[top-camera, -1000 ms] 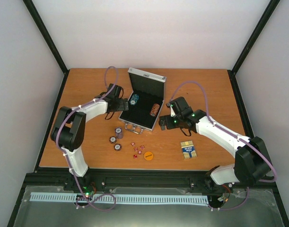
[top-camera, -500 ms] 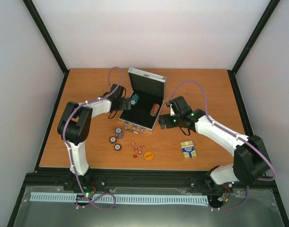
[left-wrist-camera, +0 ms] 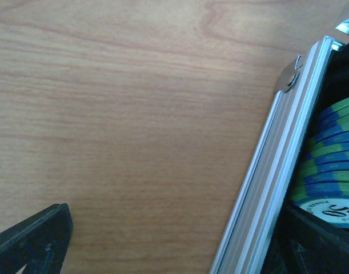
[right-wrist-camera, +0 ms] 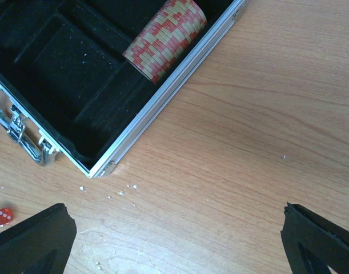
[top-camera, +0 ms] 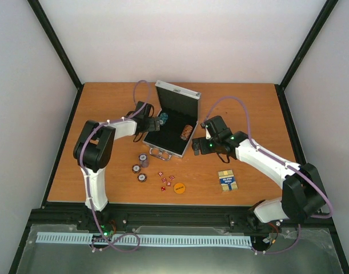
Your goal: Pack up texas hold em set
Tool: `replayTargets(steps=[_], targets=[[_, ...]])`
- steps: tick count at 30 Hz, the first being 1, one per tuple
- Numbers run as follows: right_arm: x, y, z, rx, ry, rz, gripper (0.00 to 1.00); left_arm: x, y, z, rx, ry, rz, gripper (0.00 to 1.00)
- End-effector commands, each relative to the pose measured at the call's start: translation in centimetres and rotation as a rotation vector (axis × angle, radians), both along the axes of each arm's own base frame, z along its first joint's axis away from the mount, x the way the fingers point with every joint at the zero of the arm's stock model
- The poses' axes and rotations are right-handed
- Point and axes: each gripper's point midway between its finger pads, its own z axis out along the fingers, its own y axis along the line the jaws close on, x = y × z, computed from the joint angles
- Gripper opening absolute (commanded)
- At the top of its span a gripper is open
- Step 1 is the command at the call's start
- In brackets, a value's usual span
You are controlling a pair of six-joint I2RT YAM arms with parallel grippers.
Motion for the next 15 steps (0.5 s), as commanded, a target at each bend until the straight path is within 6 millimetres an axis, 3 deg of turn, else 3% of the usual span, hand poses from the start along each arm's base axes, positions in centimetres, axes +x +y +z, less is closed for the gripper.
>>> replayTargets(steps=[1,15], targets=[[0.5,0.1,0.9,0.0,-0.023,-0.008,1.0,1.9,-0.3,0.0,-0.005,-0.054,0.016,1.0],[0.0,-0.4,0.0,-0.014,-0.005,-0.018,1.0,2.1,-1.0,-1.9,-0.049,-0.034,0.028,1.0]])
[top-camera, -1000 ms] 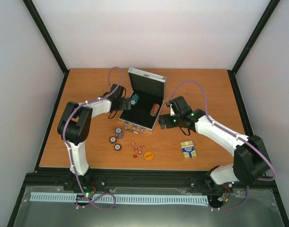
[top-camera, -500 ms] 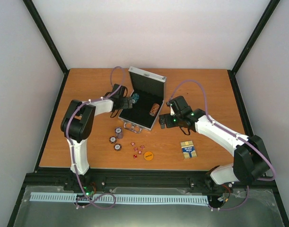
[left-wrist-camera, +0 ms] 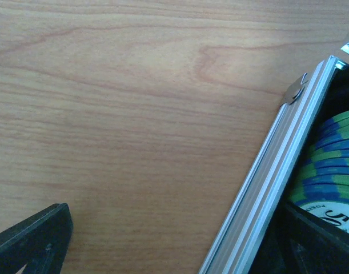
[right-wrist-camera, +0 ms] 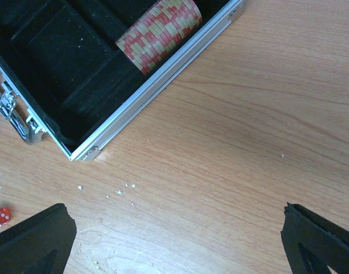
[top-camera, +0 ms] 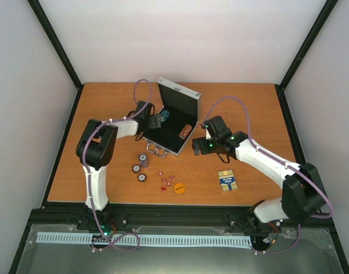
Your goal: Pack up texas hold em set
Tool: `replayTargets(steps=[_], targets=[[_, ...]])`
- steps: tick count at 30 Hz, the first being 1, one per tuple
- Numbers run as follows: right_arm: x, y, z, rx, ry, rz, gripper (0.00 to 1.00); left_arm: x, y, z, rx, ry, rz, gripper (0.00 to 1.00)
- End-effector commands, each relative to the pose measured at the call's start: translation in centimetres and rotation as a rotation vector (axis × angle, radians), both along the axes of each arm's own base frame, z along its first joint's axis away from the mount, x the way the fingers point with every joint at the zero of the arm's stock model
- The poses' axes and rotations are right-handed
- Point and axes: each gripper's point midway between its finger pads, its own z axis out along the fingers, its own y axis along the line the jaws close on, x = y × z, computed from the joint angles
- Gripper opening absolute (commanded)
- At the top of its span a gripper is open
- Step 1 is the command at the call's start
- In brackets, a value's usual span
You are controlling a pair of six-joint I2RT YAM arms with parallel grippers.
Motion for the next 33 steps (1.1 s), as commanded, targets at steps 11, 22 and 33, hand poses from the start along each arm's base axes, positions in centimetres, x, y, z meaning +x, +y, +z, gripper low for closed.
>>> replayTargets(steps=[11,22,33], targets=[[0.2,0.0,0.2,0.01,-0.008,-0.014,1.0,-2.8,0.6,-2.6,0.0,0.106,0.012,1.0],[0.0,0.0,0.0,0.013,-0.001,-0.012,1.0,-5.9,-0.3,-2.4,-0.041,0.141,-0.023,1.0],[-0.5,-0.6,-0.1,0.001,-0.003,-0.025,1.0,-8.5,-4.1,-2.7,-0.13,0.2,-0.14,1.0]])
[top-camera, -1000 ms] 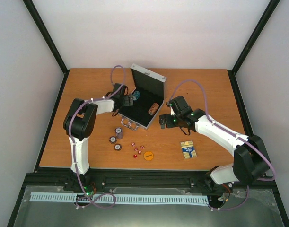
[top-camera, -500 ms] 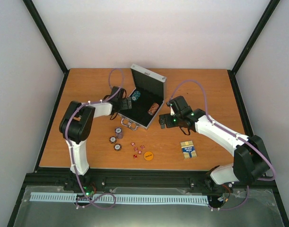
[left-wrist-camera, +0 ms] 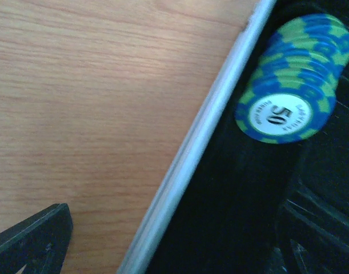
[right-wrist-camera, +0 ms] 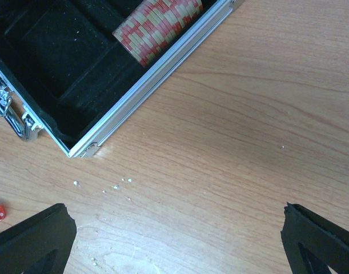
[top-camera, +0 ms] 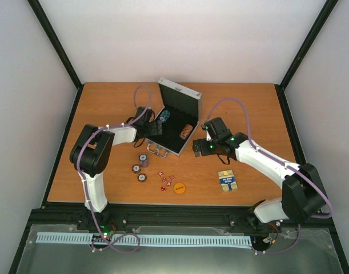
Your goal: Pack up texas hold em set
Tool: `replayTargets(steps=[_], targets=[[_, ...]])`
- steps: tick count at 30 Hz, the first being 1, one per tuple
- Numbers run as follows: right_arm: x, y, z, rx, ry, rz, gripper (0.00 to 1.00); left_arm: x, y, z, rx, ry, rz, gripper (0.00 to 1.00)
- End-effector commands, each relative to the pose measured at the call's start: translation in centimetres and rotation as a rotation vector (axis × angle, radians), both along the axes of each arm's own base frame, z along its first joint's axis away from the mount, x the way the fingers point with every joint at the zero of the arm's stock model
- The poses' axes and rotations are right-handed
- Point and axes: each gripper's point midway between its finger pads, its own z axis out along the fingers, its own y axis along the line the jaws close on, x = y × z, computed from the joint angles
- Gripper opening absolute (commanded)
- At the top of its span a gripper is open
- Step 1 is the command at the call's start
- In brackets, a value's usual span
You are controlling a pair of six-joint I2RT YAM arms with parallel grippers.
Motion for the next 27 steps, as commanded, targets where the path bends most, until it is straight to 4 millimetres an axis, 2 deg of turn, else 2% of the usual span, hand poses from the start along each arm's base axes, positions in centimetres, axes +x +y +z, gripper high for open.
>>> replayTargets(steps=[1,14,27], targets=[[-0.1,-0.4,0.5,0.004,-0.019,-0.014,1.0,-4.5,-2.2,-2.9,-0.066,0.168,-0.087,1.0],[-0.2,-0.5,0.8,0.005,-0.024,-0.015,1.0,-8.8,-3.1,-4.4,-0.083,0.237,-0.117,1.0],[-0.7,-1.0,0.6,0.002,-0.024,-0.028,1.0,-10.6,-5.9,-4.6,-0.112,0.255,-0.176,1.0]])
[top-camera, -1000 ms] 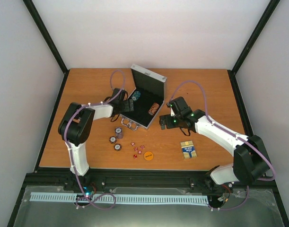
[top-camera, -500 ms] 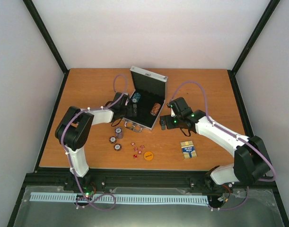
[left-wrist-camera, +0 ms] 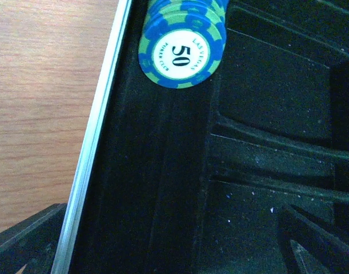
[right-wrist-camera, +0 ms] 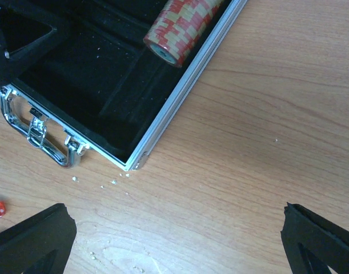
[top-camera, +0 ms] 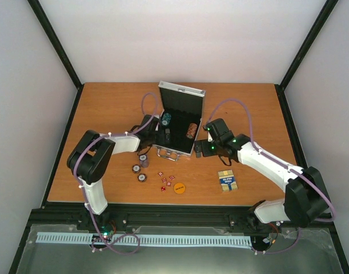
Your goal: Pack up texas hold em set
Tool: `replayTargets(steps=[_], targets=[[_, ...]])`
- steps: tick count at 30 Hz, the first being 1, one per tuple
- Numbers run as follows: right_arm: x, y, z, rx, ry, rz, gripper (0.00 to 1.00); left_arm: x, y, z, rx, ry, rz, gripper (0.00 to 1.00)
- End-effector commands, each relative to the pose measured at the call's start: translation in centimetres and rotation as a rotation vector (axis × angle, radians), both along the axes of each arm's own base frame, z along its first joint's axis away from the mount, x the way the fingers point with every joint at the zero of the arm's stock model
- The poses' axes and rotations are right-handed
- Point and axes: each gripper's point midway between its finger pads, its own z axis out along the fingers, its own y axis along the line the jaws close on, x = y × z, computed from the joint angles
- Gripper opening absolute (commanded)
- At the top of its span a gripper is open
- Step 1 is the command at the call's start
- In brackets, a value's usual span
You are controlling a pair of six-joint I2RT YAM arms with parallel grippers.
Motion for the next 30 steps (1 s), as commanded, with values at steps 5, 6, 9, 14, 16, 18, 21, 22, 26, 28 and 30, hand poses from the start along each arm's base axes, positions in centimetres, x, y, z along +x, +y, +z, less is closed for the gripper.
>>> replayTargets(steps=[5,6,9,14,16,18,21,22,26,28,30], targets=[[-0.4,-0.7,0.2,-0.003,-0.011,-0.022,1.0,-6.3,-1.5,-4.7,0.005,0.243,-0.075,1.0],[-0.5,-0.7,0.2,-0.001,-0.012,-0.023,1.0,-6.5,-1.6,-4.5,0.001,0.244,-0.079,1.0],[-0.6,-0.8,0.1,0.001,-0.012,-0.027,1.0,-7.1,-1.6,-4.5,0.0,0.25,-0.086,1.0],[-0.8,-0.9,0.1,0.006,-0.01,-0.033,1.0,-8.1,-1.7,-4.5,-0.003,0.258,-0.094,1.0],[-0.9,-0.9,0.1,0.009,-0.011,-0.034,1.0,-8.5,-1.8,-4.5,-0.004,0.263,-0.097,1.0],[-0.9,-1.0,0.2,0.009,-0.01,-0.036,1.0,-8.8,-1.9,-4.3,-0.006,0.263,-0.103,1.0],[-1.1,-1.1,0.3,0.012,-0.013,-0.036,1.0,-9.0,-1.7,-3.8,0.002,0.255,-0.104,1.0],[-1.1,-1.1,0.3,0.012,-0.013,-0.036,1.0,-9.0,-1.5,-3.5,0.008,0.251,-0.103,1.0],[-1.2,-1.0,0.2,0.015,-0.008,-0.03,1.0,-8.2,-0.8,-2.2,0.056,0.215,-0.085,1.0],[-1.2,-0.9,0.3,0.017,-0.008,-0.027,1.0,-7.8,-0.4,-1.7,0.086,0.2,-0.07,1.0],[-1.2,-0.9,0.4,0.018,-0.01,-0.022,1.0,-7.3,-0.2,-1.2,0.103,0.185,-0.055,1.0]])
